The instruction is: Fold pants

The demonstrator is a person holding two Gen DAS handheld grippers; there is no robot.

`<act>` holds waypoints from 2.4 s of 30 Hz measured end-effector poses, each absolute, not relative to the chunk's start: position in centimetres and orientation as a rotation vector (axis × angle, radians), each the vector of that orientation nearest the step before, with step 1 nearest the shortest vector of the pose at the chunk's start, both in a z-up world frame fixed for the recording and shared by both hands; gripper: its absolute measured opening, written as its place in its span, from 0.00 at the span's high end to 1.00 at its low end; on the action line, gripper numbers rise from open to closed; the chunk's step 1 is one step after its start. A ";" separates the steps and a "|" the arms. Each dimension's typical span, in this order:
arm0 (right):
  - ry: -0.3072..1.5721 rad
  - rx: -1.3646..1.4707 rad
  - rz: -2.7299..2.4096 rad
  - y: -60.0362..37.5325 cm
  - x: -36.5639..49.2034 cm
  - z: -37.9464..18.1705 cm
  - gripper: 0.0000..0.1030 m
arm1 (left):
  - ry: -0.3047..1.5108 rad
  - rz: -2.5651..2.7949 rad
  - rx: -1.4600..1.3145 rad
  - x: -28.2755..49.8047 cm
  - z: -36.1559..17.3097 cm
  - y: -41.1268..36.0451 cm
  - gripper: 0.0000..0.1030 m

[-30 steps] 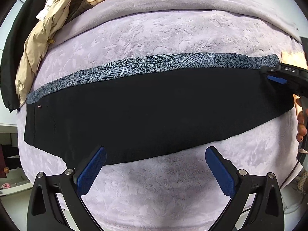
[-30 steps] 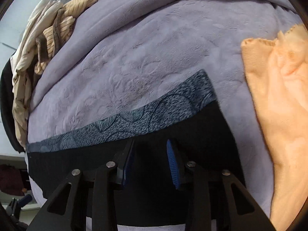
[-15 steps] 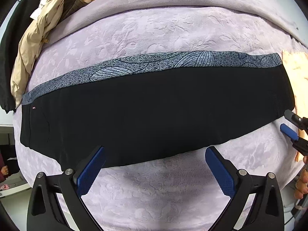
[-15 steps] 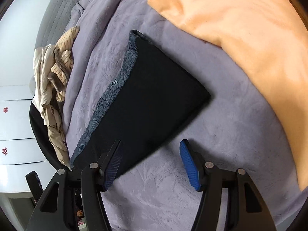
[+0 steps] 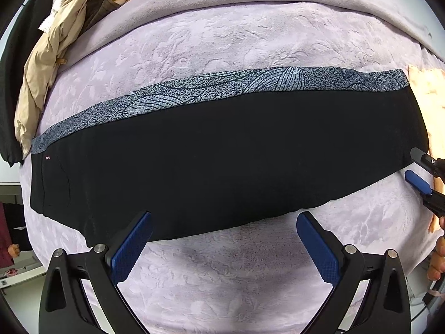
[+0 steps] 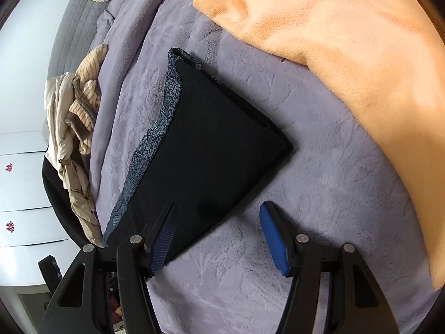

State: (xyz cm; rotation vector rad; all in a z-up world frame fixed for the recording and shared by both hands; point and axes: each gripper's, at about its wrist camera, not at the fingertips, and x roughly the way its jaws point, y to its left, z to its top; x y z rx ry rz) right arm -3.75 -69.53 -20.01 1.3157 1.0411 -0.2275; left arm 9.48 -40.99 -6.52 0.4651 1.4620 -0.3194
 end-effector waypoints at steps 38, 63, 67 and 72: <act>0.922 1.413 -0.217 -70.6 -3.6 -22.2 0.38 | 1.460 -0.329 0.484 10.3 -7.9 -41.6 0.00; 0.801 1.376 -0.076 -70.8 -2.6 -20.1 0.87 | 1.243 -0.358 0.388 17.4 -11.3 -44.8 0.05; 0.777 1.253 -0.027 -69.7 -1.3 -15.9 0.87 | 1.268 -0.406 0.403 15.6 -13.2 -45.1 0.05; 0.809 1.036 0.026 -66.7 1.8 -11.0 0.87 | 1.318 -0.449 0.390 14.8 -14.3 -44.2 0.05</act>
